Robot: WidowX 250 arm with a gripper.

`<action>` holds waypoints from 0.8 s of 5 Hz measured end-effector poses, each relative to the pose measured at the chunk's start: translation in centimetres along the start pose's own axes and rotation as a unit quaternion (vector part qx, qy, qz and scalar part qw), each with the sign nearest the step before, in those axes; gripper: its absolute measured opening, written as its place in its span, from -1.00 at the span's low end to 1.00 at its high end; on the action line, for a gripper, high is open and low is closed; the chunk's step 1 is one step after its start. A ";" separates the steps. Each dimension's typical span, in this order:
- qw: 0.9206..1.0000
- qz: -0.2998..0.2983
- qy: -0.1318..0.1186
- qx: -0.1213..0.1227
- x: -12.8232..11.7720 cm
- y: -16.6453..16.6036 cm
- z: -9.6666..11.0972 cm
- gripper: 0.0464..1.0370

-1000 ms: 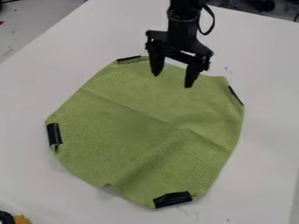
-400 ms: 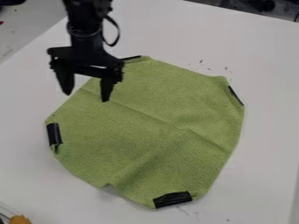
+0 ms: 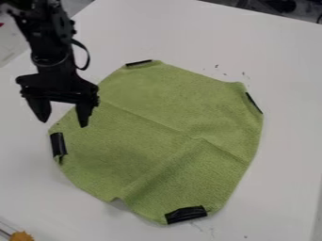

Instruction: Fold the cloth from left to right

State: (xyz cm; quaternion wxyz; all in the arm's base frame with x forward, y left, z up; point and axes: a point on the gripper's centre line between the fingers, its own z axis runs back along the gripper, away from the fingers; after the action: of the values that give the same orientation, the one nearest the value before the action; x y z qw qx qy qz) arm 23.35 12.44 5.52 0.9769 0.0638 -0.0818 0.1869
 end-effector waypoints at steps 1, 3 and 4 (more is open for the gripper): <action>1.000 -0.005 -0.004 -0.010 -0.2 1.4 -1.7 0.93; 0.999 -0.029 0.023 -0.027 -1.2 2.9 -3.9 0.93; 0.997 -0.042 0.039 -0.042 -1.3 2.9 -5.2 0.82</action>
State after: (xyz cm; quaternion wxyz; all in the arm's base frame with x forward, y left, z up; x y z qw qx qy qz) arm 21.81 15.49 0.52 0.9881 0.0189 -0.0490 0.1444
